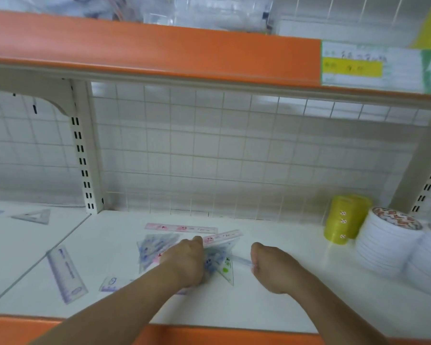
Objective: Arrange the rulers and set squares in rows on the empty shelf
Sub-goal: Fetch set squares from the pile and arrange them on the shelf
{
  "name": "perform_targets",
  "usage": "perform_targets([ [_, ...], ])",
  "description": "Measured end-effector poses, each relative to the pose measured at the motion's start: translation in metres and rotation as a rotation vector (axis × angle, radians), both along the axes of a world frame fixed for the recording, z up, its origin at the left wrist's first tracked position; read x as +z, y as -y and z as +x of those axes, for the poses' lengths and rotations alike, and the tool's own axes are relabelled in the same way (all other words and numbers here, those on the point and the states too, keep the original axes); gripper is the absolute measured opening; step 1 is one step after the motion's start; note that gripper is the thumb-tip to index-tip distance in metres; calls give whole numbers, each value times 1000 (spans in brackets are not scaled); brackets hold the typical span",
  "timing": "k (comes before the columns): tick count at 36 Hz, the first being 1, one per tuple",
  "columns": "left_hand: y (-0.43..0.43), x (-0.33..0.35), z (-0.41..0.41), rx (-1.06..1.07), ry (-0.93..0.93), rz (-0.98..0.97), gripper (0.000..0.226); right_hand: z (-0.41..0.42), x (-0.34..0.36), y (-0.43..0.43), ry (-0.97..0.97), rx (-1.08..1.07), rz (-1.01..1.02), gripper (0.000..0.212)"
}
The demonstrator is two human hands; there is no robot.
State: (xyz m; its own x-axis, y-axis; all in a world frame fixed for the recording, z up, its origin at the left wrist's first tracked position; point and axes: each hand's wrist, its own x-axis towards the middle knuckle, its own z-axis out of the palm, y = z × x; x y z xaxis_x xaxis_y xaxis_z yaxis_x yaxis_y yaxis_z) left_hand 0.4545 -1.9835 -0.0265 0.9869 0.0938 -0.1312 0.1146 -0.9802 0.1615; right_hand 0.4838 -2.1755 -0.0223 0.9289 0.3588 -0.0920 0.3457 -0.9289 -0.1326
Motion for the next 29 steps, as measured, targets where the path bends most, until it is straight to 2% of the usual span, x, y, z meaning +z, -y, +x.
perform_targets([
  [5, 1, 10, -9, -49, -46, 49, 37, -6, 8, -2, -12, 19, 102, 2],
  [8, 0, 10, -12, -29, -37, 21, 43, -9, 8, -4, -52, 37, 151, 11],
  [14, -7, 11, -13, 16, -25, -41, 56, -10, 9, -6, -24, 58, 174, 14],
  [17, -10, 10, -15, 39, 11, -57, 60, -10, 10, -9, -9, 46, 219, 18],
  [22, -12, 10, -21, 83, 63, -73, 56, -7, 9, -19, 41, 58, 217, 40],
  [29, -33, 5, -35, 166, 182, -1, 54, -6, 4, -45, 104, 115, 206, 39],
])
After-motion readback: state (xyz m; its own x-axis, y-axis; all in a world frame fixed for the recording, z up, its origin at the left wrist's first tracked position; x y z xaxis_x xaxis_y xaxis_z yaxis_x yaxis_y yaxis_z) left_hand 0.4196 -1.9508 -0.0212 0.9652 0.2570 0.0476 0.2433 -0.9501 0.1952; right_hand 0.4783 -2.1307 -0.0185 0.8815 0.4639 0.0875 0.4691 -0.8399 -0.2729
